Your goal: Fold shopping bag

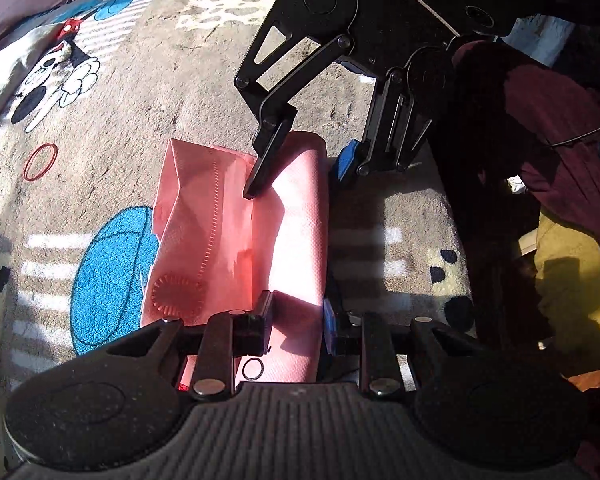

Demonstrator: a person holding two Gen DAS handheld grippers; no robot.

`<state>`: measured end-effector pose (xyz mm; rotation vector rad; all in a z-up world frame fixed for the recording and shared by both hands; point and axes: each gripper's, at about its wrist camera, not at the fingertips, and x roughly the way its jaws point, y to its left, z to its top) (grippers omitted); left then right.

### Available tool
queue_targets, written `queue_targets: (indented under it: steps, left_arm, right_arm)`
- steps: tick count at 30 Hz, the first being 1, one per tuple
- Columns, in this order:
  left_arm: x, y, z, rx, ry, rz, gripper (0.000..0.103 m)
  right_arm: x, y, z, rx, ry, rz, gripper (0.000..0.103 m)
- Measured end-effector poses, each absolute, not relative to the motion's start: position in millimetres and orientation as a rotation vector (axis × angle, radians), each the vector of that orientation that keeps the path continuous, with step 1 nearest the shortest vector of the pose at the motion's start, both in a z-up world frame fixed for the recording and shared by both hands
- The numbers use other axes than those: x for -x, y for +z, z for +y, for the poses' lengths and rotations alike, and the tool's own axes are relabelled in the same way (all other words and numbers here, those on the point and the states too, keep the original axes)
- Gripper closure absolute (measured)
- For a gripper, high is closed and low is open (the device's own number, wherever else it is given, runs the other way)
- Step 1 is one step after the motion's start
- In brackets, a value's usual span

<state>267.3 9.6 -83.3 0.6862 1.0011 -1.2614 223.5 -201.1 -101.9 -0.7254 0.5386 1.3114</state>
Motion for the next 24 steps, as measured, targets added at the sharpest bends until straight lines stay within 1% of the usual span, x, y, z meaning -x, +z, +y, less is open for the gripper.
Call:
queue_targets:
  steps: [2,4,5,7,10,11,12,13,16,20,24]
  left_arm:
    - [-274.4,-79.5,18.3,-0.649,-1.232,0.947,0.077]
    - [-272.6,-76.8,26.4,-0.619,-1.187,0.881,0.073]
    - [-271.6,-75.5,30.4,-0.604,-1.164,0.848,0.072]
    - [-265.3,-73.3,33.5,-0.615,-1.11,0.753,0.065]
    - [-250.1,-64.3,38.1,-0.632,-1.059,0.606,0.065]
    - [-239.7,-59.9,41.9,-0.638,-1.067,0.531,0.065]
    - [-227.6,-58.9,42.2,-0.69,-1.087,0.468,0.065]
    - [-215.5,-57.9,42.4,-0.743,-1.108,0.405,0.065]
    - [-186.1,-82.4,24.1,-1.111,-1.039,0.289,0.065]
    - [-189.0,-99.1,13.1,-1.19,-0.999,0.275,0.065]
    - [-192.4,-115.5,2.4,-1.263,-0.959,0.263,0.065]
  right_arm:
    - [-251.4,-103.2,-212.2,0.483,1.306,0.681,0.062]
    - [-275.2,-108.4,-222.9,0.276,1.292,0.791,0.063]
    - [-286.6,-111.5,-228.1,0.177,1.286,0.845,0.063]
    - [-307.4,-121.9,-236.5,-0.02,1.285,0.974,0.063]
    - [-328.8,-144.3,-240.7,-0.271,1.289,1.121,0.066]
    - [-331.4,-151.3,-237.6,-0.332,1.285,1.156,0.066]
    - [-335.9,-158.0,-239.3,-0.408,1.276,1.194,0.068]
    - [-337.1,-162.2,-238.8,-0.443,1.274,1.214,0.068]
    - [-338.8,-171.0,-240.9,-0.521,1.278,1.25,0.069]
    - [-339.4,-175.1,-240.2,-0.567,1.273,1.286,0.071]
    - [-337.2,-173.1,-232.0,-0.538,1.254,1.326,0.075]
